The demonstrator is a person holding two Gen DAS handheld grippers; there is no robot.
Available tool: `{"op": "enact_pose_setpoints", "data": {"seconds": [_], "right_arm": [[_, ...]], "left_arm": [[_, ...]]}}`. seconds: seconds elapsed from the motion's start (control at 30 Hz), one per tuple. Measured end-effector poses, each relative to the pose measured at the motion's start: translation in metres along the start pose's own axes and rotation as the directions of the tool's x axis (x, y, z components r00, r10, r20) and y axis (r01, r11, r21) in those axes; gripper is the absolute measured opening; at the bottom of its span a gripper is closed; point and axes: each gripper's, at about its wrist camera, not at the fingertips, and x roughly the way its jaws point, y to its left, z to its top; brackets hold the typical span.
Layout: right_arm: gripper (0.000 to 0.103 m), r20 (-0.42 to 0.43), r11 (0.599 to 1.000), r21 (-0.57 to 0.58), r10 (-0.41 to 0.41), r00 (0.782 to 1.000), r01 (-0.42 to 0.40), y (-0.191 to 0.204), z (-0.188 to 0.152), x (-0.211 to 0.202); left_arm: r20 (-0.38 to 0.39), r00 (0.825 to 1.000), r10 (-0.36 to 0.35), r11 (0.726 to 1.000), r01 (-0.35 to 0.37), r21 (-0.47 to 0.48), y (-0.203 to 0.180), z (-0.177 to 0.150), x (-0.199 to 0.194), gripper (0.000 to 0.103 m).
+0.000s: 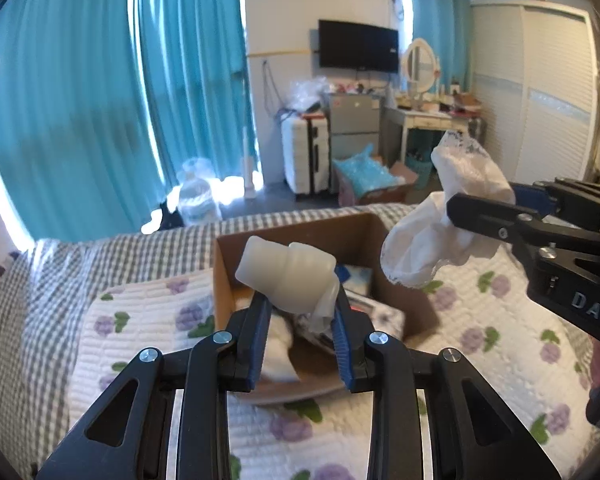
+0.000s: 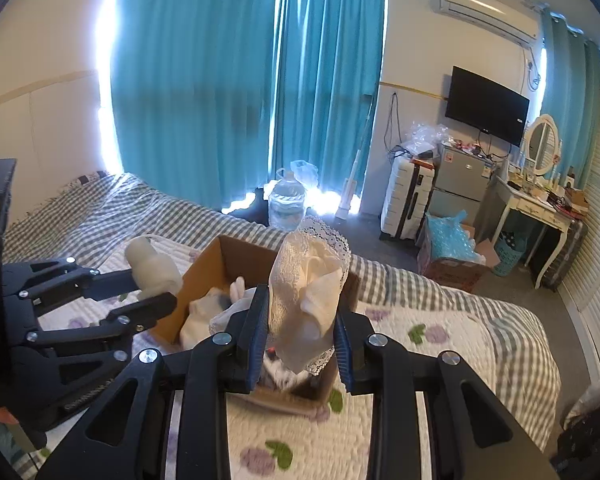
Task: Organize soft objects
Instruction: 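Carry lace cloth and sock over the cardboard box and open both grippers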
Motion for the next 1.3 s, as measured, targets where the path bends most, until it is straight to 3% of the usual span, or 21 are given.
{"op": "enact_pose_setpoints", "data": {"seconds": [0.23,0.33,0.4,0.47,0.57,0.7,0.73,0.77,0.8,0.83,1.07,1.27,1.3], "right_arm": [[0.029,-0.041,1.000,0.015,0.012,0.999,-0.011,-0.010,0.002,0.070],[0.029,-0.057,0.999,0.027,0.018,0.998,-0.016,-0.018,-0.001,0.093],[0.029,-0.063,0.999,0.031,0.021,0.998,-0.019,-0.022,-0.001,0.107],[0.029,-0.067,0.999,0.039,0.025,0.997,-0.022,-0.026,-0.002,0.118],[0.029,-0.072,0.997,0.062,0.041,0.997,-0.037,-0.029,0.000,0.133],[0.030,-0.087,0.994,0.086,0.070,0.994,-0.063,-0.028,0.001,0.152],[0.035,-0.084,0.993,0.094,0.076,0.994,-0.068,-0.027,0.003,0.156],[0.060,-0.086,0.993,0.101,0.076,0.993,-0.067,-0.026,0.004,0.158],[0.073,-0.088,0.992,0.112,0.061,0.994,-0.051,-0.026,0.005,0.160],[0.081,-0.079,0.992,0.121,0.047,0.996,-0.037,-0.027,0.007,0.158],[0.081,-0.040,0.992,0.129,-0.008,0.999,0.013,-0.024,0.025,0.106],[0.081,0.061,0.992,0.104,-0.077,0.995,0.070,-0.018,0.053,0.006],[0.081,0.092,0.992,0.100,-0.092,0.991,0.082,-0.015,0.059,-0.019]], "left_arm": [[-0.036,0.999,0.006,1.000,-0.006,0.018,0.010,0.006,0.063,0.032],[-0.033,0.999,-0.017,1.000,0.017,0.016,0.014,0.008,0.078,0.039],[-0.031,0.999,-0.028,0.999,0.029,0.024,0.015,0.007,0.087,0.061],[-0.014,1.000,0.013,0.999,-0.013,0.033,0.013,0.006,0.091,0.074],[0.016,0.998,0.053,0.998,-0.053,0.043,0.013,0.004,0.091,0.077],[0.005,0.999,0.036,0.999,-0.036,0.024,0.022,0.001,0.091,0.077],[0.005,0.999,0.035,0.999,-0.035,0.021,0.023,0.001,0.091,0.077],[0.006,0.999,0.034,0.999,-0.034,0.018,0.025,0.001,0.089,0.077],[0.008,0.999,0.035,0.999,-0.035,0.016,0.025,0.001,0.086,0.077],[0.010,0.999,0.035,0.999,-0.035,0.016,0.026,0.001,0.083,0.077],[0.049,0.997,0.053,0.998,-0.054,0.012,0.026,0.007,0.040,0.077],[0.176,0.982,0.070,0.997,-0.073,0.009,0.022,0.027,-0.044,0.078],[0.210,0.975,0.073,0.997,-0.077,0.011,0.021,0.031,-0.063,0.085]]}}
